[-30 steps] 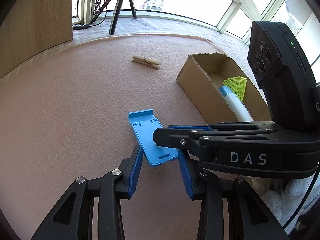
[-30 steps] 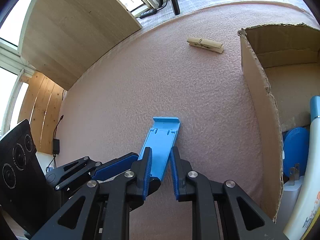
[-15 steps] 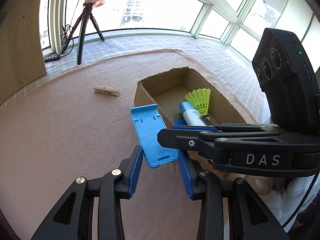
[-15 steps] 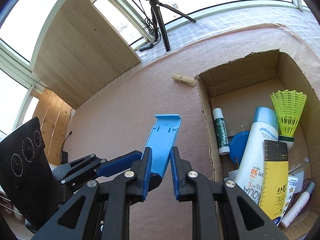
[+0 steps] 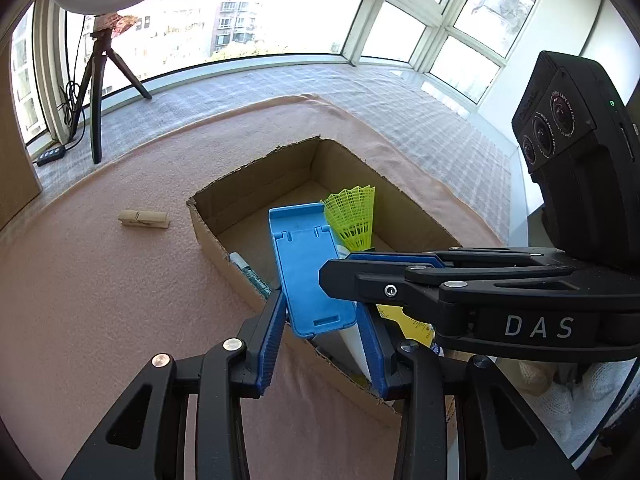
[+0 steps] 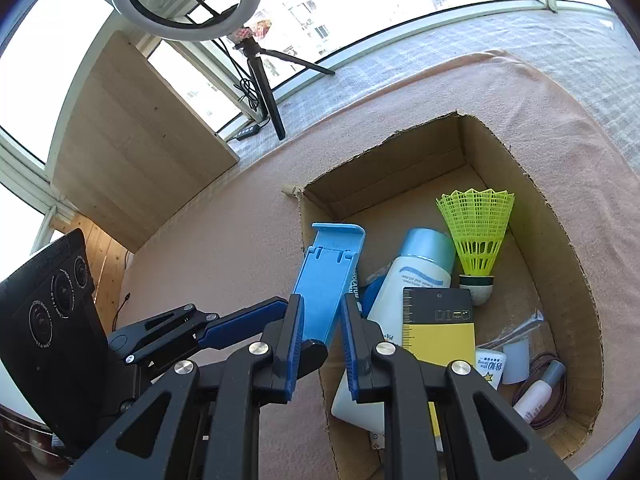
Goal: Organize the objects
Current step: 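Carry the blue stand into the box and open the right tool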
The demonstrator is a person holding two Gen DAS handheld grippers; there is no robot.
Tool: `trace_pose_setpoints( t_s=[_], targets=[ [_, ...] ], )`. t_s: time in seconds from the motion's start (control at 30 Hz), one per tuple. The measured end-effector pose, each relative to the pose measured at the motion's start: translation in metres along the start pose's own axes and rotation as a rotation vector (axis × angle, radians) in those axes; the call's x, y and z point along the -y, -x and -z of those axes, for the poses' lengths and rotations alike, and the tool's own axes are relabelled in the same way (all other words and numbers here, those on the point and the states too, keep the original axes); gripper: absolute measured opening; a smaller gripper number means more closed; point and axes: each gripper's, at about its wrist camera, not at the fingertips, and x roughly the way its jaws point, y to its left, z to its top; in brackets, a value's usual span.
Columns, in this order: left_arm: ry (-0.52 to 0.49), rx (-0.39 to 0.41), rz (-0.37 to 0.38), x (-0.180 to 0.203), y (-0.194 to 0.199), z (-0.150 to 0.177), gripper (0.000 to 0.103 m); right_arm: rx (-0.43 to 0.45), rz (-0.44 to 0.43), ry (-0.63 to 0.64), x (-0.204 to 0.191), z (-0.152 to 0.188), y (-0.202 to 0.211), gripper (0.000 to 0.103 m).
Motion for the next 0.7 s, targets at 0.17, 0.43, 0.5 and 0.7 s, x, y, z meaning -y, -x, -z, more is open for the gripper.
trace_pose_setpoints(
  t_s=[0.17,0.43,0.5,0.7],
  targets=[
    [0.003,-0.017,-0.012,-0.003,-0.017,-0.008,0.044,0.014,0.039,0.009,0.007,-0.010,-0.001,0.018],
    [0.022,-0.012,-0.034,-0.017,-0.012,-0.006,0.043,0.034,0.043,-0.012,0.014,-0.010,0.008,0.020],
    [0.040,-0.002,-0.046,-0.026,-0.005,-0.005,0.043,0.037,0.041,-0.012,0.014,-0.009,0.011,0.021],
    [0.145,0.009,-0.112,-0.076,0.007,-0.002,0.044,0.057,0.054,0.006,0.013,0.005,0.027,0.026]
  ],
)
